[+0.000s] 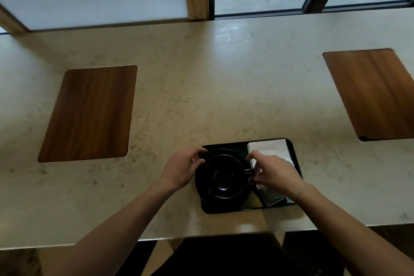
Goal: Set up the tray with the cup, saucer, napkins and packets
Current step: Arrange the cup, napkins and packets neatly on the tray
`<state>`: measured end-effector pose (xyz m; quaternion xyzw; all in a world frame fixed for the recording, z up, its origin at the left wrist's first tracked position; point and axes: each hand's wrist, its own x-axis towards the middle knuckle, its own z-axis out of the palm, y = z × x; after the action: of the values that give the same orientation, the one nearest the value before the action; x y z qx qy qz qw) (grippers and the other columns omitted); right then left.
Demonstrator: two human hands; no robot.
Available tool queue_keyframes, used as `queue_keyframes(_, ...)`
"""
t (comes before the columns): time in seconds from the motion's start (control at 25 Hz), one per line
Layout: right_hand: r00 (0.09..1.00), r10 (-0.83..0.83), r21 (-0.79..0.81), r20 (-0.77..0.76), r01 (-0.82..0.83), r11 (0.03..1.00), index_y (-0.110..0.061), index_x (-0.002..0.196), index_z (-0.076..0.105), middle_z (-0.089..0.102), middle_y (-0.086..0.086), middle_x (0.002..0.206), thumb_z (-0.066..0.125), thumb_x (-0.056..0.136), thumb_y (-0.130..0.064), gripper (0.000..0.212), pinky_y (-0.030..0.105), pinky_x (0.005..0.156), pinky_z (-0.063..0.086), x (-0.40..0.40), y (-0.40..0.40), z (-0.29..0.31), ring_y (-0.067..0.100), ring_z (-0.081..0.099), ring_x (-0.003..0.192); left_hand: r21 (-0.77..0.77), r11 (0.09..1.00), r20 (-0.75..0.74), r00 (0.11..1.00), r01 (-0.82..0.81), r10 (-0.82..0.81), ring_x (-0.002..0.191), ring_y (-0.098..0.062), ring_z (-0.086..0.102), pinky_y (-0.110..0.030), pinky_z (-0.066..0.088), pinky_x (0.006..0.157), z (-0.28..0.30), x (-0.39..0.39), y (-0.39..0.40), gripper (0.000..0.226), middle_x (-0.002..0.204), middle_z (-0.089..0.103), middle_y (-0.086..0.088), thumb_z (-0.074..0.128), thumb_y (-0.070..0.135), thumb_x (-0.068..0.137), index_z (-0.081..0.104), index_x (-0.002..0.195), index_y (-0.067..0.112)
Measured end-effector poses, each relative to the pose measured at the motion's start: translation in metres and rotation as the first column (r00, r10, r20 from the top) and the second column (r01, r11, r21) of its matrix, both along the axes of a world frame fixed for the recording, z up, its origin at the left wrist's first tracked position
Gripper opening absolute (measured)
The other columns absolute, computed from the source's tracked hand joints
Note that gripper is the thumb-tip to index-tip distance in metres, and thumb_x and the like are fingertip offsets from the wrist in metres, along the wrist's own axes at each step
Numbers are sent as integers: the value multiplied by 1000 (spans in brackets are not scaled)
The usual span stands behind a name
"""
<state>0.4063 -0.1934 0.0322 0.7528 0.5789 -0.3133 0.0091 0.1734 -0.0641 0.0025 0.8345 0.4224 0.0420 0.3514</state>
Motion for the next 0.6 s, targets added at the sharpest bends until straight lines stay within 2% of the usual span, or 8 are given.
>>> queue_keyframes(0.12,999,49,28,-16,-48,998,-34,137,36,66,-8,108,75,78,-35,71,23,58,37,0,5,0,13,59,91,-52,994,22,995,-94,95,82,-9,64,-35,55,78,-2,-18,-18,34,89,67,7,62,29,92,56,125,27)
queue_keyframes(0.28,993,121,51,-8,-121,991,-38,145,25,66,-6,113,74,79,-34,82,19,56,31,-2,11,-1,14,61,96,-158,981,43,991,-115,123,79,-2,64,-32,56,77,-3,-36,-42,45,85,65,10,66,27,88,49,129,32)
queue_keyframes(0.4,989,146,56,-10,-146,988,-39,146,21,67,-6,108,74,79,-35,86,18,53,29,-2,10,-1,11,59,89,-187,973,47,988,-137,149,79,-2,63,-29,55,77,-4,-34,-43,47,85,65,8,67,21,87,49,129,30)
queue_keyframes(0.48,990,144,41,-8,-144,989,-40,146,18,66,-7,103,75,77,-34,89,16,50,24,-2,8,-1,7,51,79,-189,972,52,987,-140,153,79,-2,63,-25,55,77,-3,-30,-38,47,86,66,7,67,18,87,51,130,30)
queue_keyframes(0.6,993,114,33,-8,-114,993,-38,144,18,66,-7,98,78,74,-35,92,16,47,24,-3,3,-6,6,47,72,-201,973,54,990,-115,128,79,-6,65,-28,56,79,-1,-27,-30,47,85,68,6,67,16,88,53,131,28)
